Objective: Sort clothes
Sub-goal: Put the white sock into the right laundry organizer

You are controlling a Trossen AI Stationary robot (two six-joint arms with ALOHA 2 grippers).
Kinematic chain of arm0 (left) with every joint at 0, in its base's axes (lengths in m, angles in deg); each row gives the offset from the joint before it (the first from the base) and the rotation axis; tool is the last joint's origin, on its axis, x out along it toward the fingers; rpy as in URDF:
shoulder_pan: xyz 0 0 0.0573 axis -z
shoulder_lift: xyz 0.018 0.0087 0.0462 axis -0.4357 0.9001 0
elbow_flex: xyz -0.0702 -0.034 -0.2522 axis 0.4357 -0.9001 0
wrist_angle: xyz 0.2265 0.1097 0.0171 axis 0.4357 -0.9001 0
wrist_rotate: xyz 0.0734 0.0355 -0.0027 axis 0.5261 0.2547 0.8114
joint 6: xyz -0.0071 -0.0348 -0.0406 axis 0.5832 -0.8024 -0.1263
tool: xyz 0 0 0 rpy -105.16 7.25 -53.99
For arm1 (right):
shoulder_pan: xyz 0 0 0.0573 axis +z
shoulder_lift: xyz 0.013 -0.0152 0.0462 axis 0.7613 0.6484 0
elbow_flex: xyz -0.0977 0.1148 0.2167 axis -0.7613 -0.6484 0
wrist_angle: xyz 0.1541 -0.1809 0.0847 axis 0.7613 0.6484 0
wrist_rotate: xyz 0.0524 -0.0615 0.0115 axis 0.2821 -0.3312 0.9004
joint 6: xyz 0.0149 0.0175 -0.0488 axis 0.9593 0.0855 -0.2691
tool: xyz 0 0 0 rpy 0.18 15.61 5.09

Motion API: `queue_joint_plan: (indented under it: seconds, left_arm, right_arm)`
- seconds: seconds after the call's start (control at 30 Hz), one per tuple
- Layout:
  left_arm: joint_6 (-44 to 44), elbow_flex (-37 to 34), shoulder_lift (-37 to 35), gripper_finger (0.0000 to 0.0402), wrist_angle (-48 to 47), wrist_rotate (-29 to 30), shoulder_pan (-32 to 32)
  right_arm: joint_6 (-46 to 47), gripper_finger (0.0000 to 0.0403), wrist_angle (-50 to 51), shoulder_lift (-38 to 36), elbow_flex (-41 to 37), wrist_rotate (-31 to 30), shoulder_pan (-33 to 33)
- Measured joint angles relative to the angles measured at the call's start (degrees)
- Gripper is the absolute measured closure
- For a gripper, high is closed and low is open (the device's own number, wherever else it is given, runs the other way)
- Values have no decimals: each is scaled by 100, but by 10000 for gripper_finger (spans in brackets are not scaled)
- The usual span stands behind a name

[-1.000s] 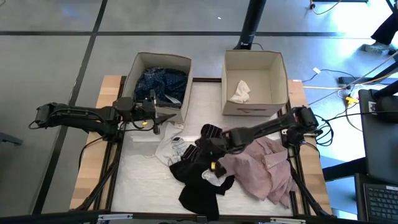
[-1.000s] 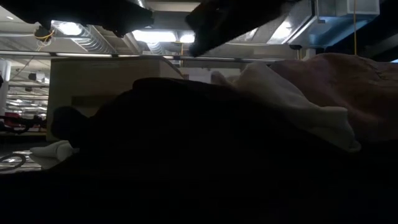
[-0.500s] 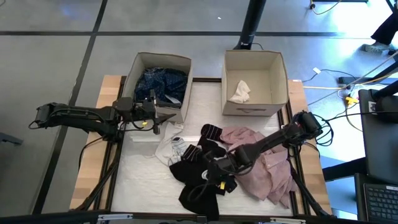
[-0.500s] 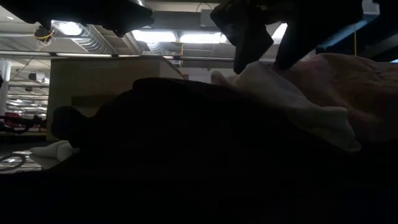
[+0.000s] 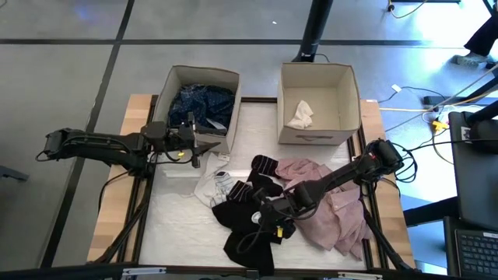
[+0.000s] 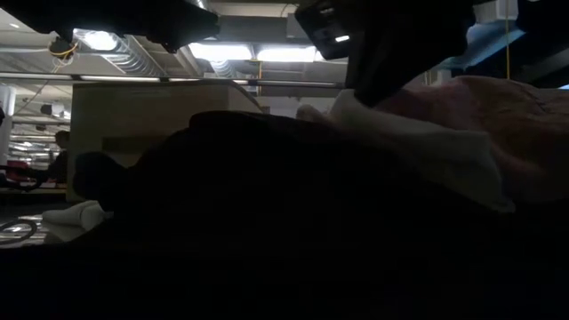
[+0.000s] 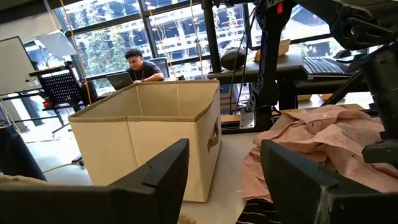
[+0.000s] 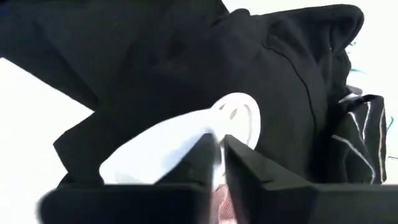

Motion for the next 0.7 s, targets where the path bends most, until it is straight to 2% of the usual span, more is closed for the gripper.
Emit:
queue_joint_plan:
  seconds: [0.07, 0.3, 0.5, 0.7]
  left_arm:
    - [-1, 0, 0, 213, 0, -2, 0]
    - [-2, 0, 0, 213, 0, 0, 0]
    - [-2, -2, -2, 213, -5, 0, 0]
    - [7, -7, 0, 213, -32, 0, 0]
  right_arm:
    - [4, 395, 86, 0, 5, 7, -2]
    - [-150, 396, 489, 2, 460, -149, -2]
    - [-484, 395, 1091, -309, 839, -790, -2]
    - [-732, 399, 1381, -867, 870, -1552, -2]
